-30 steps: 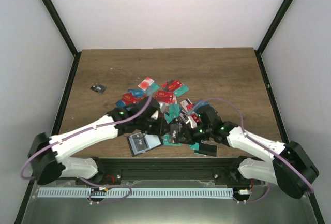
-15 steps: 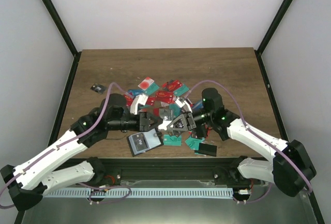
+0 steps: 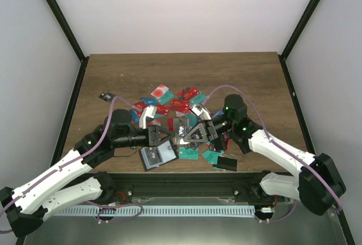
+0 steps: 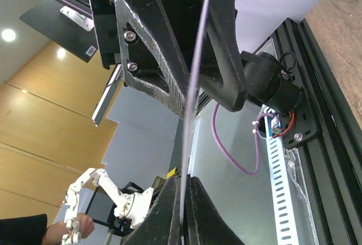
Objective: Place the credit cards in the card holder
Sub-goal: Pick up the credit card from the center of the board, then insert the credit card into the card holder.
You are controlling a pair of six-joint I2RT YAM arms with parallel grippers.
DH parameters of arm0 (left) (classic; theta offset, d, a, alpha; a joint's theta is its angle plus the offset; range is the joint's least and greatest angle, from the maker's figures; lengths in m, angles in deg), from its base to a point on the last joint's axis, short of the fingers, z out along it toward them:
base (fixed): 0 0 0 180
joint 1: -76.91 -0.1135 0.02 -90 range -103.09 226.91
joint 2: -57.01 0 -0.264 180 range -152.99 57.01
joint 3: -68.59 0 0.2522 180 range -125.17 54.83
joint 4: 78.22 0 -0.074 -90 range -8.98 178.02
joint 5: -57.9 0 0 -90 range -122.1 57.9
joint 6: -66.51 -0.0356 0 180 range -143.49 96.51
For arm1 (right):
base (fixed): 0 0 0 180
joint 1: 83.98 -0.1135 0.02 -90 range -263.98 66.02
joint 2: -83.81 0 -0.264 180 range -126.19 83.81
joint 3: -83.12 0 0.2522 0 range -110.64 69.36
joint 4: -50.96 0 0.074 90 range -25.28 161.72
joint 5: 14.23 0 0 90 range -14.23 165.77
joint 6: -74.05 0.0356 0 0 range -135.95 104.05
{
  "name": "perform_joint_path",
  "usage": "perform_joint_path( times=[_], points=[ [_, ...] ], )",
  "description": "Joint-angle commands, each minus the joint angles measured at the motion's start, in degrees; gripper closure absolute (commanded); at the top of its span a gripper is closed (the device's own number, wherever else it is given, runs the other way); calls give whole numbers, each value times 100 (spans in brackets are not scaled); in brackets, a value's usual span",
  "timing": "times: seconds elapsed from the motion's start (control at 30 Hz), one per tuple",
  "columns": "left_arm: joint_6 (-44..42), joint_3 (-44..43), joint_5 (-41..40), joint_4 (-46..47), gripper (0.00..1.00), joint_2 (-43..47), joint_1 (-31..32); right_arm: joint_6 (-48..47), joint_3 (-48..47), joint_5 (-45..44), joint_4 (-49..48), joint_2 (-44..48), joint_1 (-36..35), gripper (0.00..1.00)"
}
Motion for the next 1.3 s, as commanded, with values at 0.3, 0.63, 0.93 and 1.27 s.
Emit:
perform_joint_path(
  times=[0.3,0.63,0.93,1.27],
  points=[
    [334,256,104,970,84,-49,138,357,34,212,-570,89,-24,99],
    [322,245,93,1126,96,-196,264,426,53,239,-710,124,-33,99],
    [580,112,-675,-367,96,-178,307,-1032,-440,-714,1737,14,-33,53],
    [1979,1033,-1642,-1786,96,347,294,-1985,-607,-1830,3013,-652,-38,58]
  ],
)
